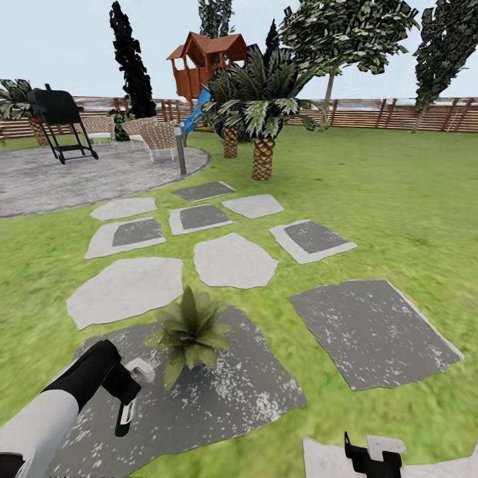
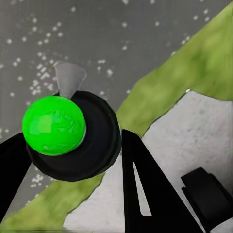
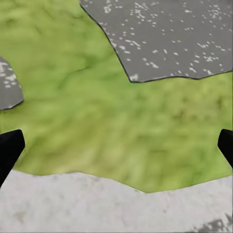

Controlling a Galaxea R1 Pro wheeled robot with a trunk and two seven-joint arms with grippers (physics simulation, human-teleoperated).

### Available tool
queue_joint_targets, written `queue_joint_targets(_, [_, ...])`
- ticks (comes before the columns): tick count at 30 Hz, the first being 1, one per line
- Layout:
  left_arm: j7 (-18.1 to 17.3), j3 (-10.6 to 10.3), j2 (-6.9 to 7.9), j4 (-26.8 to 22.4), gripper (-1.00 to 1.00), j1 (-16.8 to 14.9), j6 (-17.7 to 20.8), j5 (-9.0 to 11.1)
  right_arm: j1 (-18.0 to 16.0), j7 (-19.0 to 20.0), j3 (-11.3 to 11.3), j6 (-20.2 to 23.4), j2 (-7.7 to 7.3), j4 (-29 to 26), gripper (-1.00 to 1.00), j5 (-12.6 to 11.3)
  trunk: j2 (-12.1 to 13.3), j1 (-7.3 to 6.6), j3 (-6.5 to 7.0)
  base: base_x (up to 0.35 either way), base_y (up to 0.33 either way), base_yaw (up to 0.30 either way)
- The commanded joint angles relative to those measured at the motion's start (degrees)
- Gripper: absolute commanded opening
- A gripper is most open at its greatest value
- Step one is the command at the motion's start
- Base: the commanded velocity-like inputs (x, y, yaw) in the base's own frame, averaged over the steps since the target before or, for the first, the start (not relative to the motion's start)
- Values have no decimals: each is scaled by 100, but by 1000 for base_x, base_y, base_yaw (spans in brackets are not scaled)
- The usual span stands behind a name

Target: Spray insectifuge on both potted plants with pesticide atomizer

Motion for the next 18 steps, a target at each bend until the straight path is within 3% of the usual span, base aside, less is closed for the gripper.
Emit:
queue_joint_targets(1, [-31, -64, -50, 6, -100, -1, 37, -45, -4, -32, -25, -14, 0, 9, 100, 63, -2, 0, -5, 1, -1, 80])
queue_joint_targets(9, [-38, -51, -48, 7, -100, -1, 40, -27, -4, -32, -25, -14, 0, 9, 100, 64, -2, 0, -5, 0, -44, 32])
queue_joint_targets(18, [-37, -36, -45, 212, -100, 8, 37, -27, -4, -32, -25, -14, 0, 9, 100, 62, -2, 0, -5, 0, -31, 244])
